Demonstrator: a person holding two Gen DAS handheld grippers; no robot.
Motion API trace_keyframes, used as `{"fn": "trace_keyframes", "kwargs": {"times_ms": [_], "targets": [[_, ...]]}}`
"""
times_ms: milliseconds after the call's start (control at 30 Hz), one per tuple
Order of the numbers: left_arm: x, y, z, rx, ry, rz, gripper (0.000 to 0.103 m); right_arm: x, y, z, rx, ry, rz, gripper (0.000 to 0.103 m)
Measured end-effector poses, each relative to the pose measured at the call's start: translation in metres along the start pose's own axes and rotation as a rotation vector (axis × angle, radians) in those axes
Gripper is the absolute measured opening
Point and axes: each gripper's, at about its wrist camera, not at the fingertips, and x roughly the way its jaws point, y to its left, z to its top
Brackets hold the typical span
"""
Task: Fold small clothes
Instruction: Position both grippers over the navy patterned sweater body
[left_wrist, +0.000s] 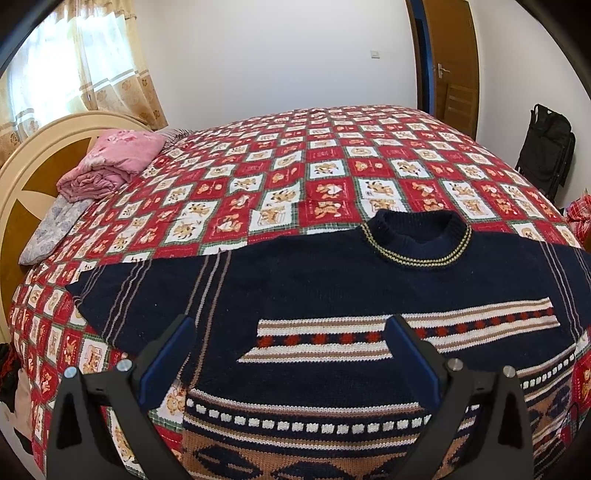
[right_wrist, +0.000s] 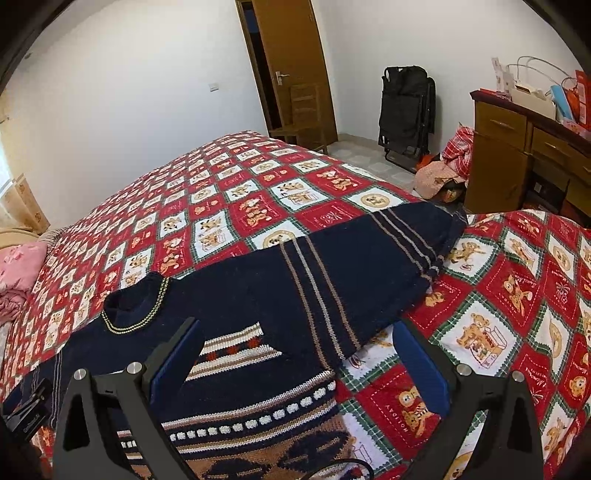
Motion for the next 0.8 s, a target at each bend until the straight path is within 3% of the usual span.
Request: {"fn": "trace_keyframes", "kwargs": {"times_ms": [433,800], "targets": [[0.001,-0.003,-0.002,-0.011,0.016,-0.042,0.103,0.003,0.003,-0.004,-0.027,0.014,-0.002,0.102],[-0.005,-0.022,-0.008,0.01,0.03,-0.099,0.103,-0.006,0.096,-0.039,-0.324,-0.025,0.04,0.102]]}}
